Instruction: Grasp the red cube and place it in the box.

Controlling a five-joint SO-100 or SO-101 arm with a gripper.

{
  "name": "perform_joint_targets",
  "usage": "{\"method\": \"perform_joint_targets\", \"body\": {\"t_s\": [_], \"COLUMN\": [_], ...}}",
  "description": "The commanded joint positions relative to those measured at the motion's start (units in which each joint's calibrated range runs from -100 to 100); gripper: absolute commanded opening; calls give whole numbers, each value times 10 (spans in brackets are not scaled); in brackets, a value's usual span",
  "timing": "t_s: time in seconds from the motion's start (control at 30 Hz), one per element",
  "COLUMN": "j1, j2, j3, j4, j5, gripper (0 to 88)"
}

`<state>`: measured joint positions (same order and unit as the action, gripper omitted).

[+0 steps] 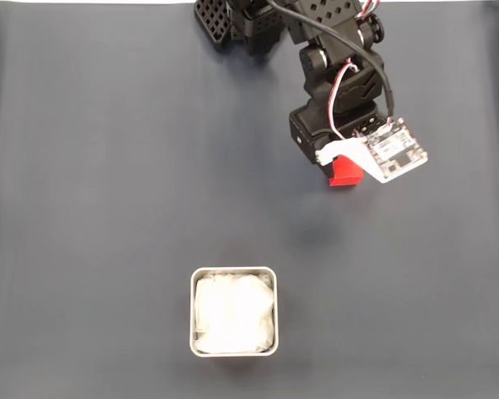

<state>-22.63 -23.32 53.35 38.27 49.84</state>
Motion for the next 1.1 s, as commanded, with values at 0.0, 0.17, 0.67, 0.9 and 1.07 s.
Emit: {"method": "perform_joint_targets", "body": {"t_s": [0.0, 0.17, 0.67, 0.9, 1.07], "j1": [-9, -16, -30, -37, -38], "j2": [2, 7, 4, 4, 7], "j3": [-7, -11, -14, -14, -12], "j4": [-11, -15, -33, -48, -47], "j5": [4, 3, 6, 10, 11], "gripper": [409, 409, 409, 411, 409]}}
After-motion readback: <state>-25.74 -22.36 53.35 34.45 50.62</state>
